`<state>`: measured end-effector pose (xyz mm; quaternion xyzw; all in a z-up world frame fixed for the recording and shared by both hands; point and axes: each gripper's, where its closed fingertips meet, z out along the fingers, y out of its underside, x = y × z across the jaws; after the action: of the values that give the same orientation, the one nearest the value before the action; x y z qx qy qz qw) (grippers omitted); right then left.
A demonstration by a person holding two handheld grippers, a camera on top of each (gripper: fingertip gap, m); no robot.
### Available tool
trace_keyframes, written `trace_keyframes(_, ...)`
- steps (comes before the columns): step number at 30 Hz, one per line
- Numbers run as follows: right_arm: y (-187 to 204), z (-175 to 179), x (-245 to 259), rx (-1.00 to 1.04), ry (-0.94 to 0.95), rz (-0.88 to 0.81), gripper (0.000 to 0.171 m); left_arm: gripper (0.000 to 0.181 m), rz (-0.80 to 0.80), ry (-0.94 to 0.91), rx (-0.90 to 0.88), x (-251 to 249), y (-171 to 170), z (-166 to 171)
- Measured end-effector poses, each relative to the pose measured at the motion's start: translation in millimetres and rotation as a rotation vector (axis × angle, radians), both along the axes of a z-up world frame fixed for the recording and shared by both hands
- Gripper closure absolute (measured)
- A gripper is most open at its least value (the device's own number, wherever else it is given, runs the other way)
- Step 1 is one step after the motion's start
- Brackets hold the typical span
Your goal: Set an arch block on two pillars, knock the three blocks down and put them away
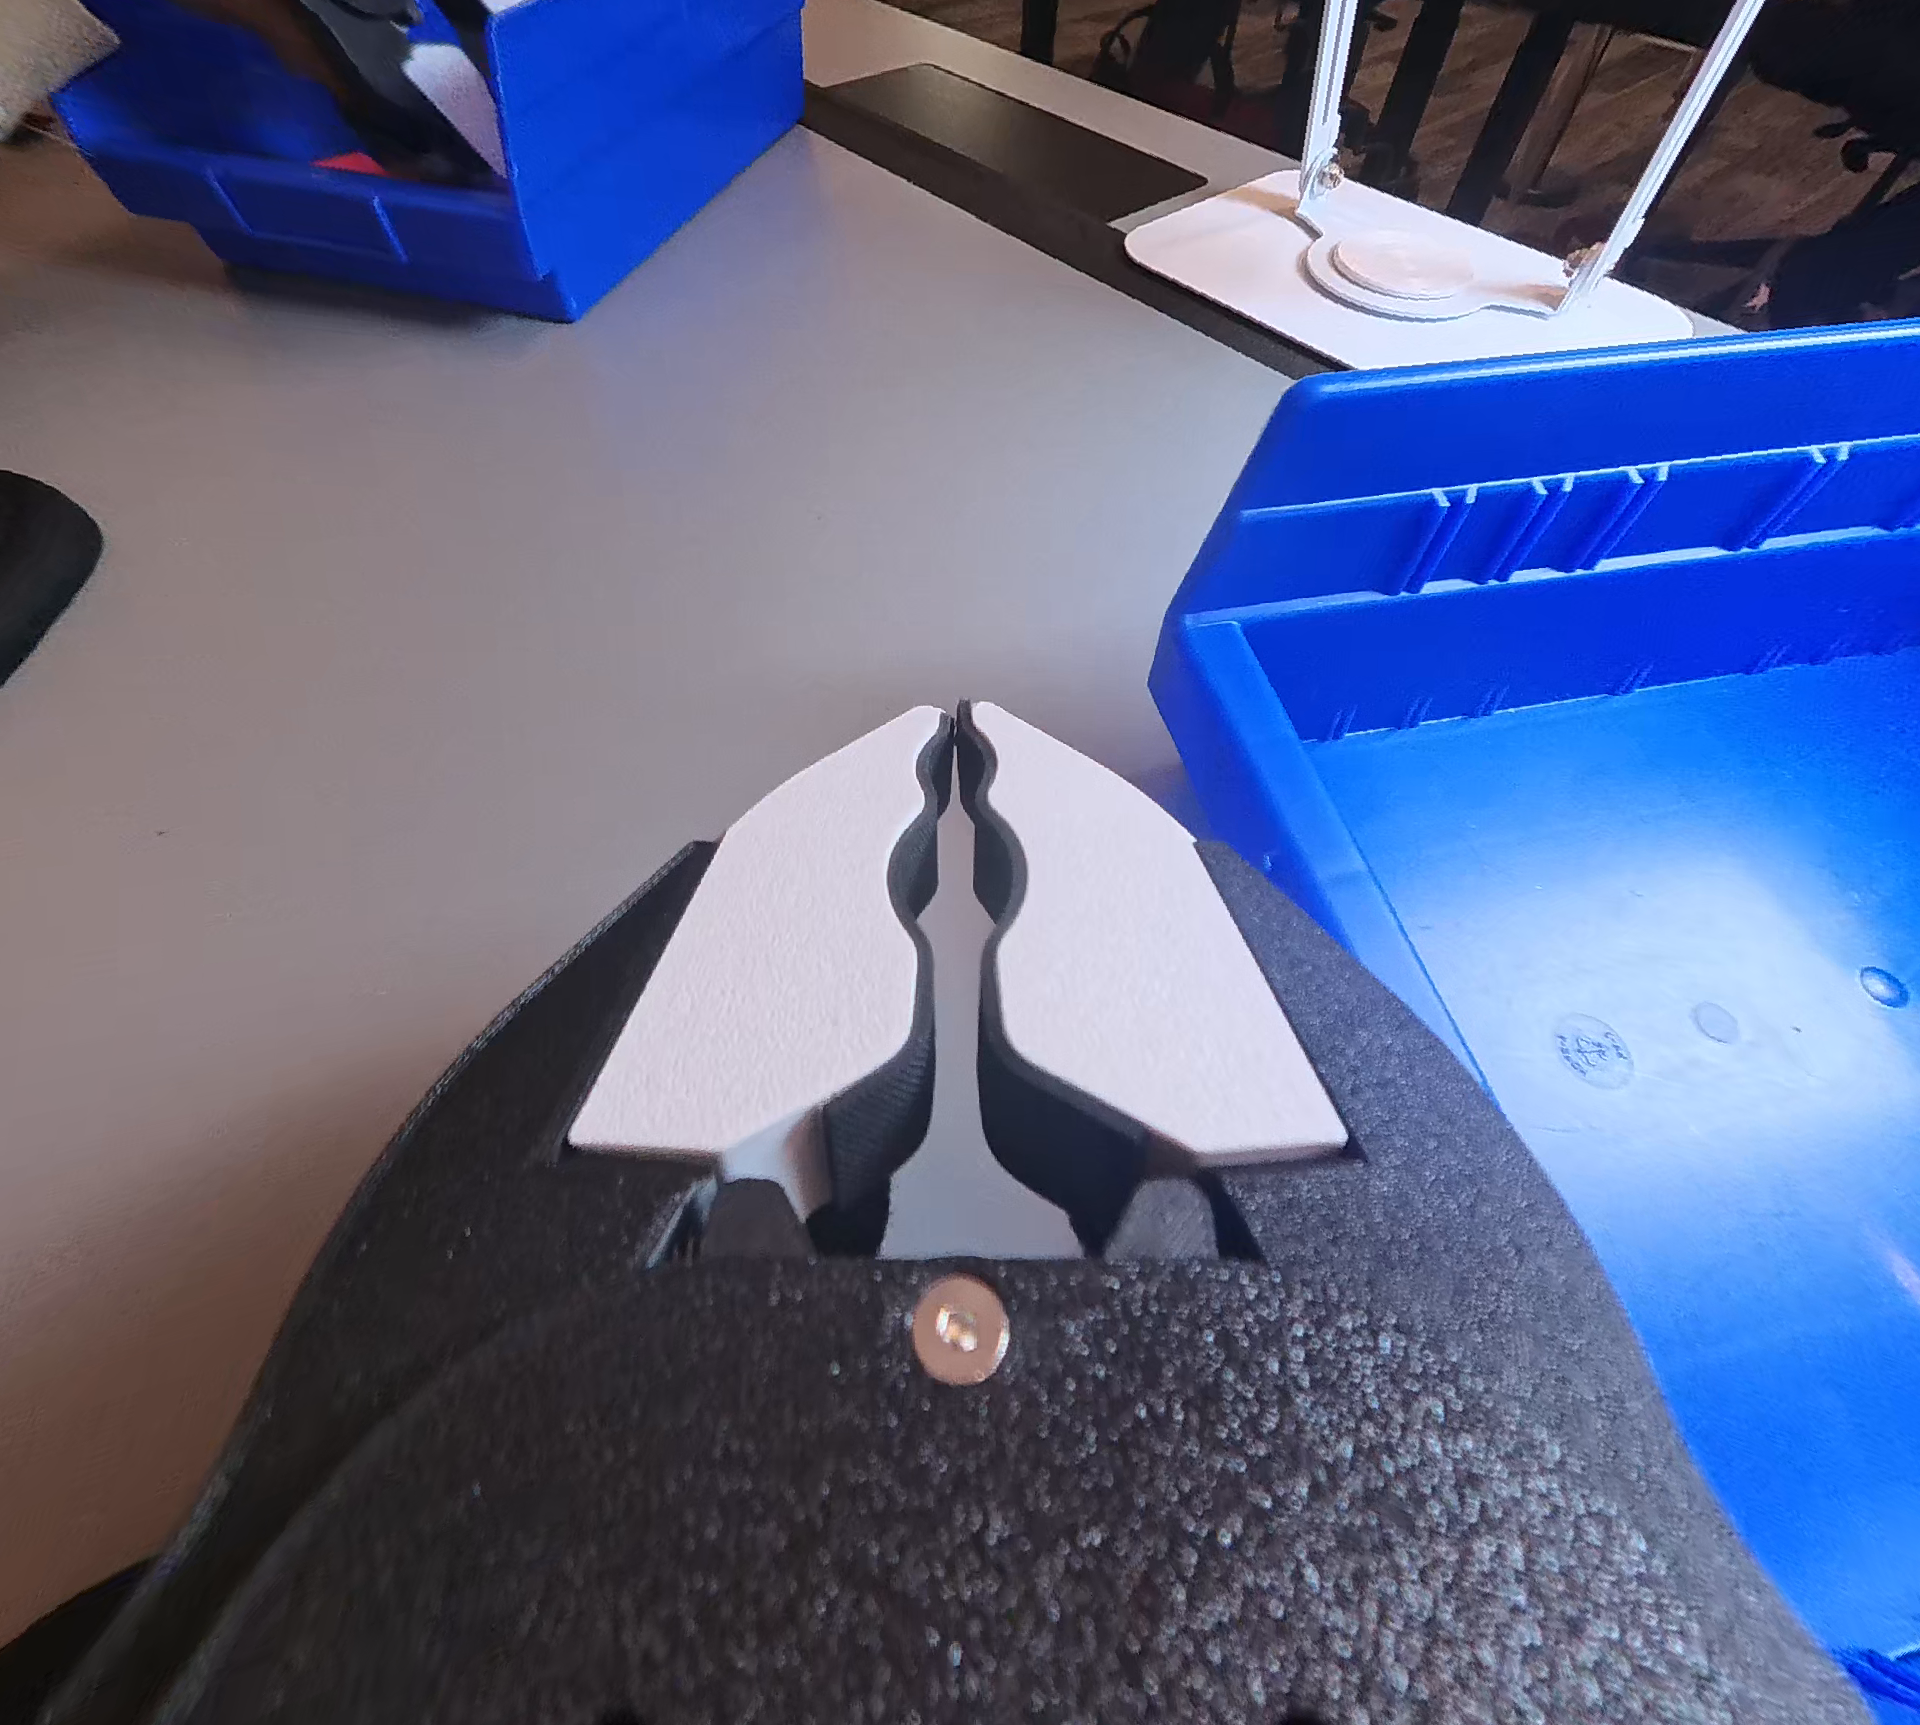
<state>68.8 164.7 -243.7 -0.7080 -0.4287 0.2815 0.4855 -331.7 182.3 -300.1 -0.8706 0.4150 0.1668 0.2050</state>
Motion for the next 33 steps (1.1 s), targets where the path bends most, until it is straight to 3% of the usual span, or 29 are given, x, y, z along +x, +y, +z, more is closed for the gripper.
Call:
trace_keyframes(10, 0, 3, 1, 0.006, 0.011, 0.0, 0.171, 0.163, -0.047, 0.021, -0.082, 3, -24, 13)
trace_keyframes(17, -1, 6, 1, 0.001, 0.037, 0.009, 0.167, 0.165, -0.126, -0.207, 0.114, 33, -31, 85)
trace_keyframes(21, -5, 16, -5, -0.002, 0.079, 0.001, 0.153, 0.165, -0.264, -0.425, 0.334, 85, -29, 141)
trace_keyframes(25, -22, 42, -28, -0.047, 0.217, 0.015, 0.134, 0.165, -0.363, -0.586, 0.493, 154, -30, 177)
trace_keyframes(29, -49, 62, -63, -0.048, 0.294, 0.065, 0.123, 0.165, -0.405, -0.719, 0.598, 226, -32, 179)
trace_keyframes(33, -53, 81, -86, -0.038, 0.389, 0.004, 0.104, 0.165, -0.404, -0.733, 0.64, 283, -38, 156)
